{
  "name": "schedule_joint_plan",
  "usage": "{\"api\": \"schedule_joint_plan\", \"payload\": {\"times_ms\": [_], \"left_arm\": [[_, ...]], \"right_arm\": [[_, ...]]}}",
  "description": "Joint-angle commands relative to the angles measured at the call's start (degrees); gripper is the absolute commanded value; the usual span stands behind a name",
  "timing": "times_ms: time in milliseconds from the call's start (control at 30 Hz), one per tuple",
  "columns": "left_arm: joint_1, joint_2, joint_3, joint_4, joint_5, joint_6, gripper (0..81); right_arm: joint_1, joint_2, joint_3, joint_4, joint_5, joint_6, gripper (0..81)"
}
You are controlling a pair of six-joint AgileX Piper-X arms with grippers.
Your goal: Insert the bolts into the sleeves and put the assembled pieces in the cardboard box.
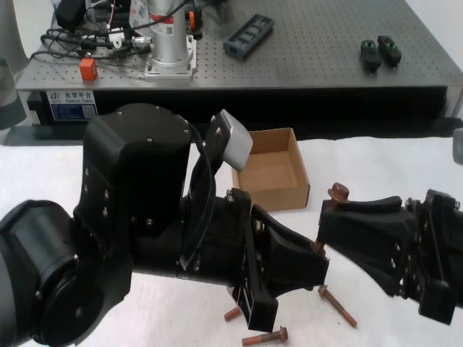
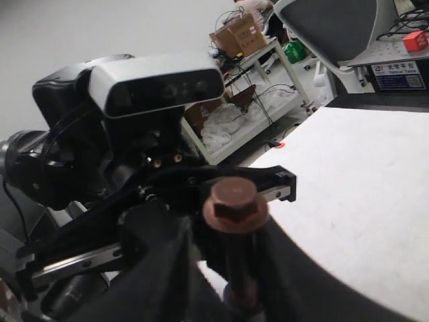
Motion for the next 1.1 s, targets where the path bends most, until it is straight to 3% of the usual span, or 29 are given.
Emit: {"api": "schedule_joint_plan", "payload": {"times_ms": [0, 100, 267, 467, 600, 900, 1067], "left_arm": [[0.25, -0.69, -0.68, -2.13, -3.64, 1.87, 0.7], [0.25, -0.69, -0.68, -2.13, -6.99, 2.55, 0.7], [1.90, 0.08, -1.36, -3.22, -18.09, 1.80, 0.7], [6.81, 10.02, -9.71, -3.64, -27.95, -8.71, 0.7], [9.06, 23.54, -23.57, 0.60, -31.26, -13.18, 0.7], [9.49, 56.10, -68.65, 30.81, -34.51, -10.80, 0.7], [9.49, 67.75, -85.85, 40.86, -34.59, -10.81, 0.7]], "right_arm": [[-0.18, -0.12, -0.37, -0.17, -1.89, -0.36, 42.5], [-2.75, -0.12, -0.41, 0.48, -1.89, -0.36, 43.2], [-10.88, -0.12, -0.41, 6.37, -1.89, -0.89, 43.2], [-19.17, -0.12, -0.41, 12.06, 1.30, -1.70, 43.2], [-20.81, -0.12, -0.54, 16.51, 6.13, -2.26, 43.2], [-20.84, 0.03, -3.44, 29.78, 16.89, -10.85, 43.2], [-20.61, 0.03, -5.12, 37.64, 25.68, -15.67, 43.2]]}}
